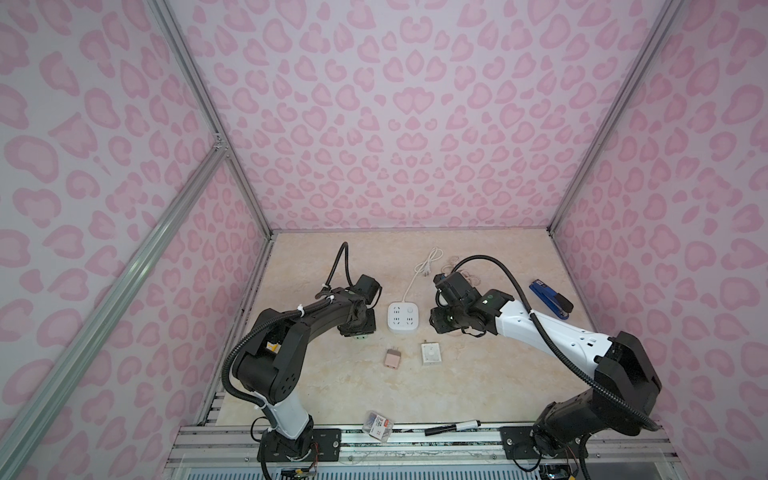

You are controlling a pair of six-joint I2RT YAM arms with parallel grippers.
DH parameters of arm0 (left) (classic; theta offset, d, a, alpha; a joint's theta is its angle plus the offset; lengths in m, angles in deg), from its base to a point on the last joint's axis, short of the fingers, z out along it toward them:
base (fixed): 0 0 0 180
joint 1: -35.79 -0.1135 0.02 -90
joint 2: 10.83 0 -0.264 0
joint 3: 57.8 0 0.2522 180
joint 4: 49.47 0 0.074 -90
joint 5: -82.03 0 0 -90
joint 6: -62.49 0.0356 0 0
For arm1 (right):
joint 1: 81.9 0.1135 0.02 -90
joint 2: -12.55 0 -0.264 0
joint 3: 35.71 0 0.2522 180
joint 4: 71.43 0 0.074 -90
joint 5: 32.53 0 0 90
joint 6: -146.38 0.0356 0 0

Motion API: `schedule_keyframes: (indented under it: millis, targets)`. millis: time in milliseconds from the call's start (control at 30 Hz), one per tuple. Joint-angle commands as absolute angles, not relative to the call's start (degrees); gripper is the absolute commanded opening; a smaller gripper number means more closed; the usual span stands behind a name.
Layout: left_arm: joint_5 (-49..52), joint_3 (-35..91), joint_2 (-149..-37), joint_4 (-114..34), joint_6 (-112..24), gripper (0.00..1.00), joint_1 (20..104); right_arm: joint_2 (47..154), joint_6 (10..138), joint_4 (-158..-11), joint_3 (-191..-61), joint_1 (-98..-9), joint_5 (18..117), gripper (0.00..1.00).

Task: Insert the plug
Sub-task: 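Lift the green charger prongs up with the left gripper while the right gripper approaches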

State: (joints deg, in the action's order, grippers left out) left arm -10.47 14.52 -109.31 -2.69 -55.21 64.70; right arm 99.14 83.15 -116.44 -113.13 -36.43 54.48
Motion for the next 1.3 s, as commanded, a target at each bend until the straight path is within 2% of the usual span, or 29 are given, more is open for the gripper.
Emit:
schedule_keyframes:
  millis: [0, 100, 133, 167, 500, 767, 1267]
  targets:
    - [-10.87, 14.89, -108.01, -2.69, -55.87, 0.28, 64.71, 97.96, 83.44, -115.59, -112.25, -36.45, 54.55, 0.46]
    - [-10.81, 15.15, -106.09, -2.46, -56.5, 0.18, 64.78, 96.44, 83.4, -114.81, -111.38, -36.44, 54.57, 0.45]
    - [-10.74, 15.37, -105.08, -2.31, -56.95, 0.05, 64.79, 95.87, 83.41, -114.59, -111.1, -36.44, 54.72, 0.45]
    - [-11.0, 15.65, -103.98, -2.11, -57.56, 0.03, 64.8, 95.18, 83.42, -114.21, -110.85, -36.44, 54.95, 0.44]
    - [-11.34, 18.99, -89.86, -3.27, -67.61, 0.03, 66.7, 88.93, 83.75, -105.78, -106.6, -35.09, 57.47, 0.41]
    - [-8.43, 16.87, -78.06, -14.32, -81.71, 0.03, 68.39, 84.06, 84.42, -92.66, -101.64, -31.97, 56.49, 0.37]
    - [-4.59, 12.65, -79.12, -29.87, -96.11, 0.03, 69.03, 86.46, 82.4, -86.77, -102.51, -29.02, 52.13, 0.37]
